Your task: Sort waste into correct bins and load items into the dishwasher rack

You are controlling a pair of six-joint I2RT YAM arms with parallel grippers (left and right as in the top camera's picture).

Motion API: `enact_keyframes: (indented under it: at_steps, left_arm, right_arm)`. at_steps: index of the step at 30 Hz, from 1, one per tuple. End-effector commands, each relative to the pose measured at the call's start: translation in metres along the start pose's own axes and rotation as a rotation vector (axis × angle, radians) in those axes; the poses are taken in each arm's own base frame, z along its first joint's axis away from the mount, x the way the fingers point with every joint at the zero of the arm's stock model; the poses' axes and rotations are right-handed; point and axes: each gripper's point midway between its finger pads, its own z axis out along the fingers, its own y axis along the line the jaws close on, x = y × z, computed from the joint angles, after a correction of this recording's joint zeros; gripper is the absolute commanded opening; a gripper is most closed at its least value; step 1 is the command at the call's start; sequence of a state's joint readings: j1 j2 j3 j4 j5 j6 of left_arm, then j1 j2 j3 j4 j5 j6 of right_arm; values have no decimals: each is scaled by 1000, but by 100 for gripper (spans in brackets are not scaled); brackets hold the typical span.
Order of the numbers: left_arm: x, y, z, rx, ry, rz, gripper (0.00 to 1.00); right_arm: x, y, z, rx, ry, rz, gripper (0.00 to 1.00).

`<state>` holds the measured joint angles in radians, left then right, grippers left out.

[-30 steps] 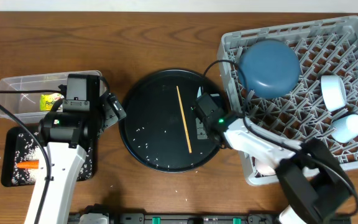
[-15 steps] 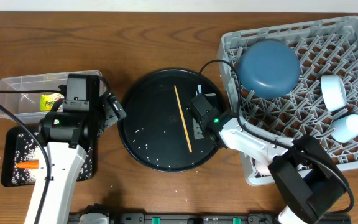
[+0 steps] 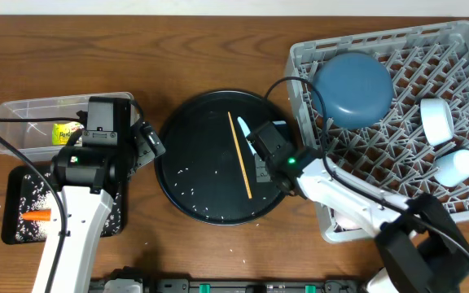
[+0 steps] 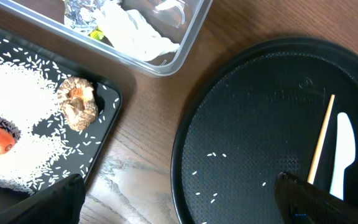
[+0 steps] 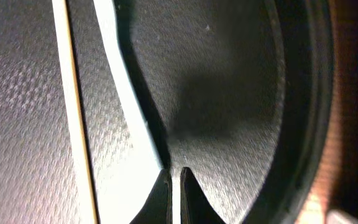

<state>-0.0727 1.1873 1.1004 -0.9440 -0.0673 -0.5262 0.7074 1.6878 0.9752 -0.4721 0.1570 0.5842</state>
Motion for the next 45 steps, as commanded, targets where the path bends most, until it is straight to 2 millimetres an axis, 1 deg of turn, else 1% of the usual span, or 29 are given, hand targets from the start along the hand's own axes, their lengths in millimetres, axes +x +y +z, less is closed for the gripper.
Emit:
enact_keyframes:
  at_steps: [1, 5, 8, 9, 10, 11, 12, 14, 16, 19, 23, 24, 27, 31, 36, 45]
  left_arm:
    - [-6, 2, -5, -7, -21, -4, 98]
    - [-6, 2, -5, -7, -22, -4, 98]
    - [-6, 2, -5, -7, -22, -4, 98]
    - [-6, 2, -5, -7, -21, -4, 98]
    - [-6, 2, -5, -7, -21, -4, 98]
    - [-6, 2, -5, -7, -21, -4, 98]
    - [-6, 2, -5, -7, -22, -4, 98]
    - [-6, 2, -5, -7, -21, -4, 98]
    - [-6, 2, -5, -7, -21, -4, 98]
    - [-6, 2, -5, -7, -21, -4, 98]
    - [-6, 2, -5, -7, -21, -4, 98]
    - [-6, 2, -5, -7, -21, -4, 98]
    - [-6, 2, -5, -7, -22, -4, 98]
    - [-6, 2, -5, -7, -21, -4, 98]
    - [-6, 2, -5, -7, -21, -4, 98]
    - [-6, 2, -5, -7, -21, -4, 98]
  right_arm:
    - [-3, 2, -15, -19, -23, 4, 1]
    - [-2, 2, -16, -18, -21, 4, 1]
    - [-13, 8, -17, -45, -65, -25, 2]
    - [-19, 12, -18, -58, -90, -51, 5]
    - [-24, 16, -18, -70, -112, -69, 11]
    - [-29, 18, -19, -77, -135, -85, 22]
    - [-36, 21, -20, -85, -167, -105, 29]
    - [-46, 24, -22, -89, -212, -142, 33]
    - [-52, 24, -22, -76, -239, -167, 35]
    - [-56, 24, -18, -62, -258, -203, 35]
    - [-58, 28, -4, -64, -264, -256, 27]
    - [-57, 29, 1, -61, -263, -268, 26]
    - [-54, 29, 18, -52, -250, -275, 26]
    - [-53, 28, 32, -45, -241, -271, 27]
    - [-54, 29, 39, -46, -250, -269, 27]
    - [-57, 19, 44, -21, -247, -253, 30]
